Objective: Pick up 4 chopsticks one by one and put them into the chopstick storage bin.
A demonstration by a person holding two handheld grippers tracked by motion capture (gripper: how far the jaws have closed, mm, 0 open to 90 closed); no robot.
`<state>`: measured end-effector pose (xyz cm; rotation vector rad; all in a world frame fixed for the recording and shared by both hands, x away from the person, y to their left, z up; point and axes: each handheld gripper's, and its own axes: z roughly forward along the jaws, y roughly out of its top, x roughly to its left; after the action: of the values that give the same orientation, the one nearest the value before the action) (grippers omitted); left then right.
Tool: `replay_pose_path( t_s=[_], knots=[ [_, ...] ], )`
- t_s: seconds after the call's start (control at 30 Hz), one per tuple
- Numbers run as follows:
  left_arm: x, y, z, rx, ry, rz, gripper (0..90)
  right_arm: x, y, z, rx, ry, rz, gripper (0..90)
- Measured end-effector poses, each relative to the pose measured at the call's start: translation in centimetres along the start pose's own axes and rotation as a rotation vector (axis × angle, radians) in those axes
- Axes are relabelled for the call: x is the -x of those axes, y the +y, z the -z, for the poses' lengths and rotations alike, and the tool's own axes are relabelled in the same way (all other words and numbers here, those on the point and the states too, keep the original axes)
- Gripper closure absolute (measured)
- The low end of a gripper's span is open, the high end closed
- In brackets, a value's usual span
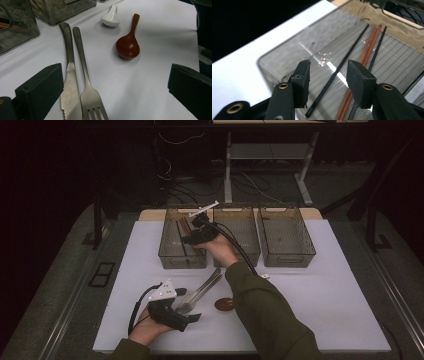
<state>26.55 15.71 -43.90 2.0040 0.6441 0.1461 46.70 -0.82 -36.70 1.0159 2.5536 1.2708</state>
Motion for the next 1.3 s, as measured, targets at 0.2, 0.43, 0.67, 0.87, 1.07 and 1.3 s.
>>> replay_pose_path(
  t_s=[0.2,0.43,0.67,0.87,1.07,1.3],
  knots=[
    [0.0,0.0,-0.1,-0.008,0.003,-0.004,0.0,-0.2,-0.4,2.3,0.022,0.038,0.014,41.1],
    [0.0,0.0,-0.1,-0.013,0.009,-0.008,0.0,0.2,-2.0,5.4,0.060,0.050,0.045,34.0],
    [-0.1,-0.1,-0.2,-0.019,0.020,-0.005,0.0,0.5,-4.3,8.2,0.077,0.052,0.070,31.0],
    [-0.1,-0.2,-0.2,-0.031,0.024,-0.006,0.0,1.2,-6.9,10.6,0.085,0.081,0.056,29.0],
    [-0.1,-0.2,-0.3,-0.032,0.029,0.000,0.0,1.8,-9.5,12.6,0.085,0.074,0.049,26.3],
    [-0.1,-0.2,-0.3,-0.035,0.034,-0.002,0.0,1.9,-12.8,14.7,0.076,-0.004,0.082,18.5]
  ],
)
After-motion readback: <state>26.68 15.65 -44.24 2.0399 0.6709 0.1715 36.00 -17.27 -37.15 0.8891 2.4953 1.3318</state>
